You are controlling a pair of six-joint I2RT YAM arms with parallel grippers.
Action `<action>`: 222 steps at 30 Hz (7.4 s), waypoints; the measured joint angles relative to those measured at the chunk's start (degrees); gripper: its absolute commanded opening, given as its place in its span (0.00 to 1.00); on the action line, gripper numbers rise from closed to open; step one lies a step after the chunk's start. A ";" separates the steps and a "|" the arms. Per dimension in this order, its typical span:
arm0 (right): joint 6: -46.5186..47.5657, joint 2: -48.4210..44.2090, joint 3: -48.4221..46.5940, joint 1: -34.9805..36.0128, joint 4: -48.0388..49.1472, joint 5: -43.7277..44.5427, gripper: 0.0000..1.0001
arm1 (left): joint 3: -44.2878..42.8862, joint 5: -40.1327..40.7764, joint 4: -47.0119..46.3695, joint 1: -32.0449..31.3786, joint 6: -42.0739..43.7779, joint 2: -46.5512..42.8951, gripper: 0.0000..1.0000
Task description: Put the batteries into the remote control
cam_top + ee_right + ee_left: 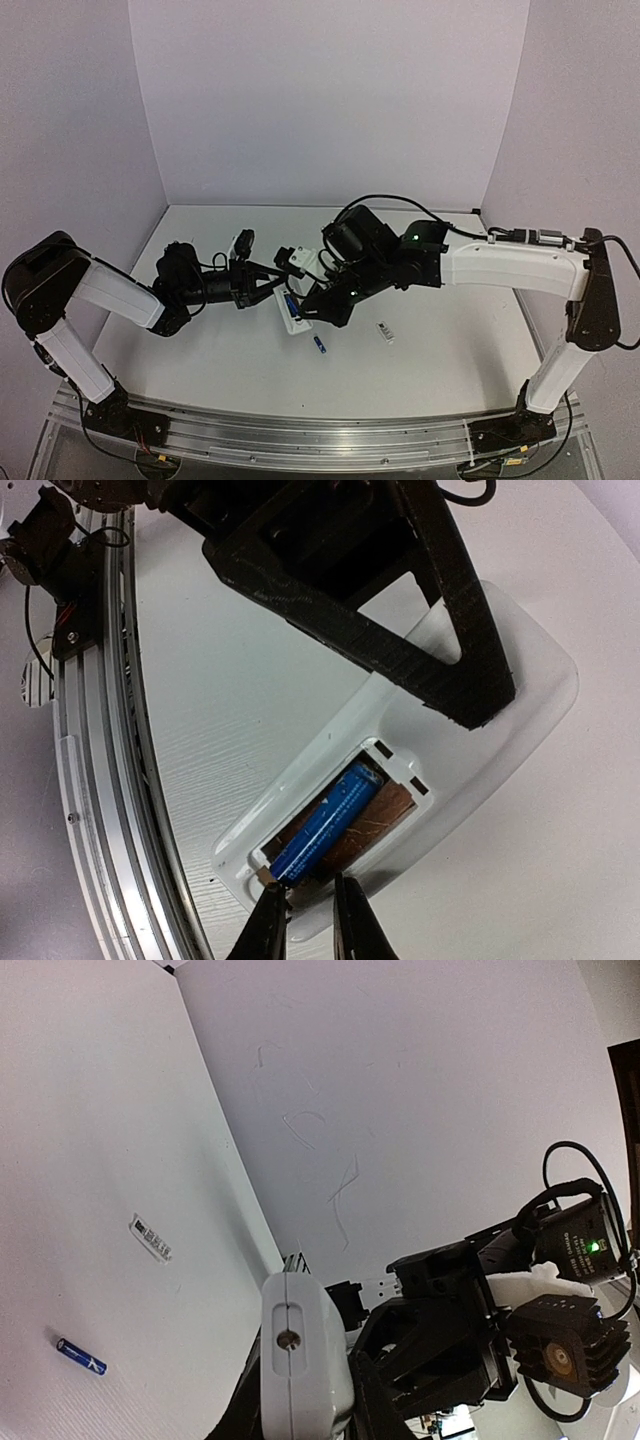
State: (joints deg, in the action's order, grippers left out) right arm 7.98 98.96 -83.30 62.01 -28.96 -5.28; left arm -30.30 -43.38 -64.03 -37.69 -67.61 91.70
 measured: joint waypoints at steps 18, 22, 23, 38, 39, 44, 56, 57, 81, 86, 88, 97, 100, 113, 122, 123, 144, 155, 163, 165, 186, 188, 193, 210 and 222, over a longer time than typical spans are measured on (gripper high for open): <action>-0.39 3.23 -2.95 0.18 -0.95 2.89 0.11 | -0.13 0.67 1.50 0.82 0.17 0.75 0.00; -0.39 4.78 -4.40 0.18 -1.91 3.37 0.10 | -0.44 0.36 1.21 1.30 -0.01 2.15 0.00; -0.39 5.10 -4.67 0.18 -1.86 3.30 0.09 | -0.44 0.40 1.05 1.31 -0.06 2.39 0.00; -0.81 8.84 -7.42 0.66 0.13 4.07 0.03 | -0.70 -0.41 3.15 1.39 0.21 2.86 0.00; -0.92 8.87 -7.42 0.66 0.17 4.07 0.04 | -0.70 -0.41 3.41 1.38 0.26 2.86 0.00; -2.81 8.82 -7.46 0.66 0.36 4.38 0.14 | -0.76 -0.45 5.51 1.29 1.92 1.76 0.00; -13.40 -4.18 -3.09 0.95 1.61 10.46 0.48 | -0.79 4.99 22.99 0.72 13.96 -11.46 0.00; -14.30 -6.08 -1.95 0.93 1.81 10.98 0.51 | -0.77 5.72 25.07 0.72 15.35 -12.87 0.00; -30.56 -2.72 11.10 -0.49 1.90 18.43 0.66 | 2.46 10.24 45.13 0.72 30.25 -37.62 0.00; -31.56 2.40 10.24 -1.02 1.60 17.29 0.64 | 2.76 10.61 45.67 0.72 30.15 -38.16 0.00; -31.89 3.74 9.74 -1.16 1.37 17.02 0.64 | 3.08 10.61 45.88 0.72 30.12 -38.31 0.00; -32.32 10.13 4.26 -1.26 0.41 16.81 0.58 | 4.83 10.70 46.60 0.72 29.88 -39.43 0.00; -32.47 13.12 1.32 -1.35 -0.65 16.74 0.53 | 4.96 10.77 46.75 0.72 29.66 -39.54 0.00; -32.99 26.42 -13.39 -3.45 -10.82 13.00 0.30 | 5.81 12.14 47.32 0.72 29.49 -40.11 0.00; -32.56 29.55 -16.27 -3.60 -16.21 10.92 0.27 | 6.15 12.38 47.52 0.72 28.61 -40.09 0.00; -32.50 29.56 -16.45 -3.60 -16.59 10.76 0.25 | 6.27 12.50 47.53 0.72 28.60 -40.09 0.00; -32.95 31.91 -19.25 -3.60 -18.52 9.26 0.00 | 6.62 15.28 47.30 0.72 26.82 -40.07 0.00; -31.39 23.89 -15.74 -3.60 -16.34 12.84 0.00 | 9.18 17.70 39.22 0.72 19.82 -33.95 0.00; -29.64 3.55 -7.89 -3.59 -0.29 9.01 0.00 | 9.12 17.66 29.93 0.74 14.00 -27.74 0.00; -29.61 1.57 -7.14 -3.50 4.15 6.67 0.00 | 8.97 17.56 27.88 0.74 12.56 -27.01 0.00; -25.96 5.95 -6.37 -0.36 18.61 -3.08 0.00 | 6.64 16.38 18.43 0.77 6.28 -24.92 0.00; -25.27 5.95 -6.37 -0.36 18.88 -2.84 0.00 | 6.65 16.36 18.17 0.86 6.07 -24.92 0.00; -23.25 5.95 -6.37 -0.36 19.15 -2.48 0.00 | 6.67 16.33 17.90 0.97 6.00 -24.89 0.00; -18.53 5.95 -6.37 -0.36 19.13 -0.51 0.00 | 6.69 16.42 17.89 1.01 5.53 -24.92 0.00; -17.09 6.06 -6.04 -0.36 19.47 -0.55 0.00 | 6.90 16.59 17.69 1.01 4.50 -24.92 0.00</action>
State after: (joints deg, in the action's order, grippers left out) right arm -9.11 105.01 -89.33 61.65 -9.48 -5.84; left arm -23.40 -26.79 -46.34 -36.69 -63.12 66.78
